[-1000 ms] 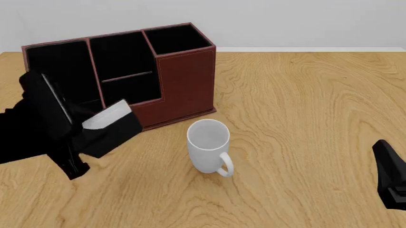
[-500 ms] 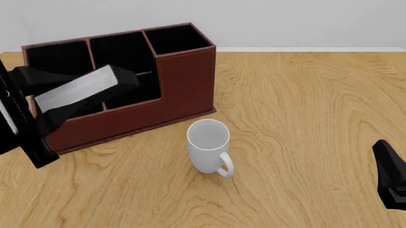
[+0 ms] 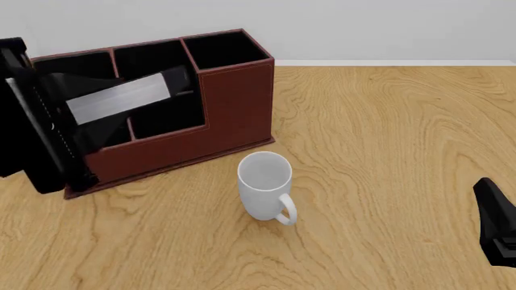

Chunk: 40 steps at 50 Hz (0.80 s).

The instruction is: Pick up the book and place it in the front compartment of the caddy.

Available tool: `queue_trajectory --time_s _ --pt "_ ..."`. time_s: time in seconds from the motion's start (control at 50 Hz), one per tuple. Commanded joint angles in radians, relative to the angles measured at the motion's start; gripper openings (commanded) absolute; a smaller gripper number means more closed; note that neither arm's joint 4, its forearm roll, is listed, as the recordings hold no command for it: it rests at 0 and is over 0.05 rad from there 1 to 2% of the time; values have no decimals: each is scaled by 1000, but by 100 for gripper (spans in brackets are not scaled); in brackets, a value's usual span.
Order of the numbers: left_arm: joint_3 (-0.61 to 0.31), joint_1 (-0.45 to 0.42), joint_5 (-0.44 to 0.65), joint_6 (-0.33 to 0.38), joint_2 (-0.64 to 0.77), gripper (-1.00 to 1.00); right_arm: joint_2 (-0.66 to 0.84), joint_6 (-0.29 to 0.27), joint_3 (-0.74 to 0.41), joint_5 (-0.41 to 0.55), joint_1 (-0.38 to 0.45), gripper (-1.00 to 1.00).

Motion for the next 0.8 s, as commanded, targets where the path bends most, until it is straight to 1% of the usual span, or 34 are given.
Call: queue_trajectory --time_s 0.02,0.12,0.16,0.18,0.2,0.28,0.48,0.62,0.72,0.76,0.78,0.8 --pt "-10 31 -125 79 73 -100 0 0 0 0 0 100" --pt "-18 52 -159 98 108 -100 0 0 0 0 0 100" --pt "-16 66 -172 109 121 -100 0 0 0 0 0 100" --pt "-18 86 -187 115 138 -100 0 0 0 0 0 100" --pt "-21 79 -185 112 137 -100 0 0 0 0 0 100" --pt "-8 95 -224 135 162 -100 0 0 0 0 0 100" --pt "-11 107 -277 140 210 -100 0 0 0 0 0 100" --pt "-47 100 -268 113 225 -100 0 0 0 0 0 100" --pt "-46 98 -297 118 246 -100 0 0 0 0 0 100" --pt "-59 97 -298 106 254 -100 0 0 0 0 0 100" --pt "-51 101 -324 121 264 -100 0 0 0 0 0 100" --pt "-55 106 -320 117 271 -100 0 0 0 0 0 100"
